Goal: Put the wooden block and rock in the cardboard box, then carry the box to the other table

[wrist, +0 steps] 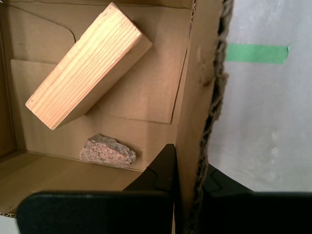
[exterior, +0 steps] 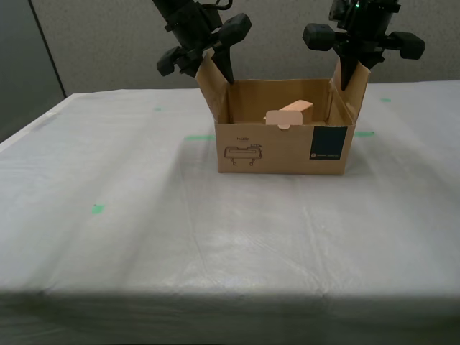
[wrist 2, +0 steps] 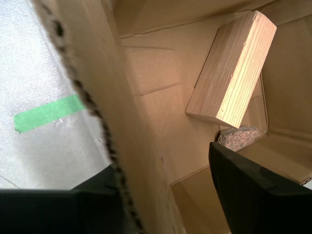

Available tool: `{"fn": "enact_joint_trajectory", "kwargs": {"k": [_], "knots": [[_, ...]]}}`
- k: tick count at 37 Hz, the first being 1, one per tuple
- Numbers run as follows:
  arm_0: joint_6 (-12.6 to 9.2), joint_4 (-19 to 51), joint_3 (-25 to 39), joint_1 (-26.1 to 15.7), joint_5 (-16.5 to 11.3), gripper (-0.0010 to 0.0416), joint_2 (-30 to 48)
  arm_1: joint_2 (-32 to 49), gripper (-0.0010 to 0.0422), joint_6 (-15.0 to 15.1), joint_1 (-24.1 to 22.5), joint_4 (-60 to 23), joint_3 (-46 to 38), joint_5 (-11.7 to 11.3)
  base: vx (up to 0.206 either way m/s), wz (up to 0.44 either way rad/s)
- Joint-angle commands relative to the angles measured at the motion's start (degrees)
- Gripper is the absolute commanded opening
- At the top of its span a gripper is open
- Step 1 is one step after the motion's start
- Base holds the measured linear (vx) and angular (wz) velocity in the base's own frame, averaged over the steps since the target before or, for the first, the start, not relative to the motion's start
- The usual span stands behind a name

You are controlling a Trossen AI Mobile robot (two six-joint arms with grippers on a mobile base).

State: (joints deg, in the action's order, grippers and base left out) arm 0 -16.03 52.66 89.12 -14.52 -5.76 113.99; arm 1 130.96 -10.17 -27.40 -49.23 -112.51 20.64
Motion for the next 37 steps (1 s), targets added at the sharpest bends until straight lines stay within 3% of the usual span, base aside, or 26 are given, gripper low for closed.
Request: {"fn": "enact_joint_trajectory", "kwargs": {"k": [1, 25, 37], "knots": [[-0.04, 0.35, -0.02, -0.02, -0.37, 0.0003, 0.04, -0.04, 0.0190, -0.59, -0.09, 0.04, -0.09, 0.35, 0.000, 0.000], [-0.50, 0.09, -0.02, -0.04, -0.37, 0.0003, 0.04, -0.04, 0.0324, -1.20, -0.07, 0.07, -0.11, 0.37, 0.000, 0.000], [-0.50, -0.33, -0.02, -0.04, -0.37, 0.0003, 0.04, -0.07, 0.0363, -1.40, -0.02, 0.07, -0.44, 0.35, 0.000, 0.000]]}}
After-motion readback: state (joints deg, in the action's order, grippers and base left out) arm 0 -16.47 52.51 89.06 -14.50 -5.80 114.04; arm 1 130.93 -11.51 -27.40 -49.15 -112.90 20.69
